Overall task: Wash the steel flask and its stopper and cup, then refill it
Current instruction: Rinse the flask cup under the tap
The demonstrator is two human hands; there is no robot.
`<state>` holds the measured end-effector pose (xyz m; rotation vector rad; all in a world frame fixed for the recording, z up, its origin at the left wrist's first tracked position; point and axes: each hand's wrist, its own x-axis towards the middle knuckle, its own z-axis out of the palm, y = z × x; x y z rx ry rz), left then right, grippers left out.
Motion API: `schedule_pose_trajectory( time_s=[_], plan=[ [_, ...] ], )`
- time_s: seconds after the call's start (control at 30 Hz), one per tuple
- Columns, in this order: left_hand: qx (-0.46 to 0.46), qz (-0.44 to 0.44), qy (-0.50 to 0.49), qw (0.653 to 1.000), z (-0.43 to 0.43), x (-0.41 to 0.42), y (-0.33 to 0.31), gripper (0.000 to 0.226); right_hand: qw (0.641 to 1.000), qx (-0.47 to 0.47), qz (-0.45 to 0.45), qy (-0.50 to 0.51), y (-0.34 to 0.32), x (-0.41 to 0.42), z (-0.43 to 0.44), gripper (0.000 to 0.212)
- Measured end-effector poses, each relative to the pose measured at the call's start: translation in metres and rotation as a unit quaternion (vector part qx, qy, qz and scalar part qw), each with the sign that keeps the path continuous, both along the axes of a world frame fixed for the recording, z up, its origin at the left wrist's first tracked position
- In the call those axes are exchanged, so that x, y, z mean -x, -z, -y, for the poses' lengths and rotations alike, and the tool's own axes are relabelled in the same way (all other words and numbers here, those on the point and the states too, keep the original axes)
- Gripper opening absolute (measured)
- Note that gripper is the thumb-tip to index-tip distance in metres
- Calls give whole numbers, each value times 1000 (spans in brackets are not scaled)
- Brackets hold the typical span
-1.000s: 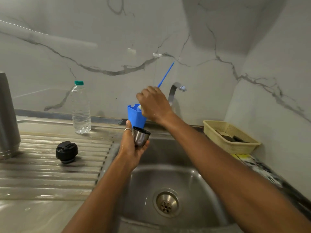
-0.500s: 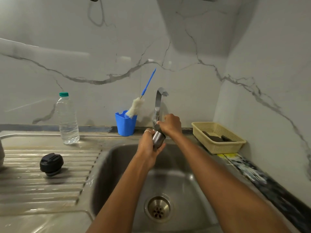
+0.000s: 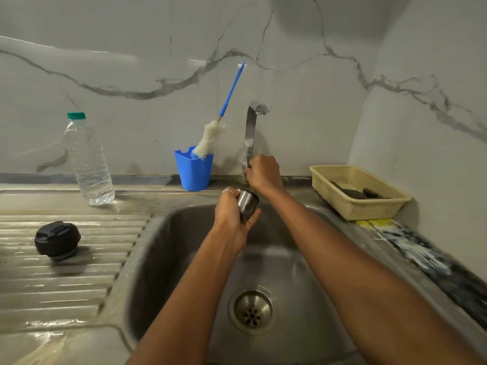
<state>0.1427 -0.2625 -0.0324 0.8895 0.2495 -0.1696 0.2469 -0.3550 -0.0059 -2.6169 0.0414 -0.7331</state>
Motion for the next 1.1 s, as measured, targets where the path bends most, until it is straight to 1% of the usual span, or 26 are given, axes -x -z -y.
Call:
schedule_pose_trajectory(
  time_s=[0.1, 0.17, 0.27, 0.33, 0.37, 0.47, 0.53, 0.57, 0.63, 0.7, 0.77, 0.9, 1.0, 1.1],
  plan=[
    [2, -1, -5, 1000, -2, -1, 1, 11, 1000, 7, -26, -2, -3, 1, -2, 17],
    [-1, -1, -4, 1000, -2, -2, 2, 12, 998, -22, -54, -16, -8, 7, 0, 19],
    [-21, 11, 9, 1000, 2, -5, 3, 24, 992, -85, -91, -30, -17, 31, 9, 27],
    [-36, 31, 19, 999, 8, -7, 4, 29, 987, -133, -88, -23, -22, 54, 13, 41],
    [-45, 46, 25, 998, 10, -7, 3, 28, 986, -145, -84, -27, -23, 63, 13, 46],
    [-80, 100, 50, 990, 14, -5, 0, 25, 978, -168, -110, -58, -26, 94, 9, 51],
    [-137, 120, 51, 982, 14, -3, 0, 30, 971, -184, -132, -74, -19, 105, 8, 50],
    [-160, 122, 54, 978, 15, -3, -1, 31, 965, -214, -131, -76, -16, 109, 9, 46],
    [-178, 126, 78, 973, 16, -3, -5, 29, 939, -310, -132, -75, -9, 113, 12, 39],
    [-224, 133, 96, 961, 18, -5, -12, 26, 920, -358, -145, -65, -3, 115, 15, 35],
    [-293, 153, 91, 939, 19, -14, -19, 27, 910, -384, -140, -66, 6, 117, 16, 32],
    [-443, 209, 76, 869, 19, -39, -10, 37, 881, -442, -125, -110, 24, 121, 19, 31],
    [-503, 245, 70, 826, 19, -44, -4, 36, 865, -473, -127, -107, 30, 114, 20, 31],
    [-568, 312, 57, 760, 16, -43, -5, 43, 846, -511, -132, -82, 26, 107, 15, 35]
  ],
)
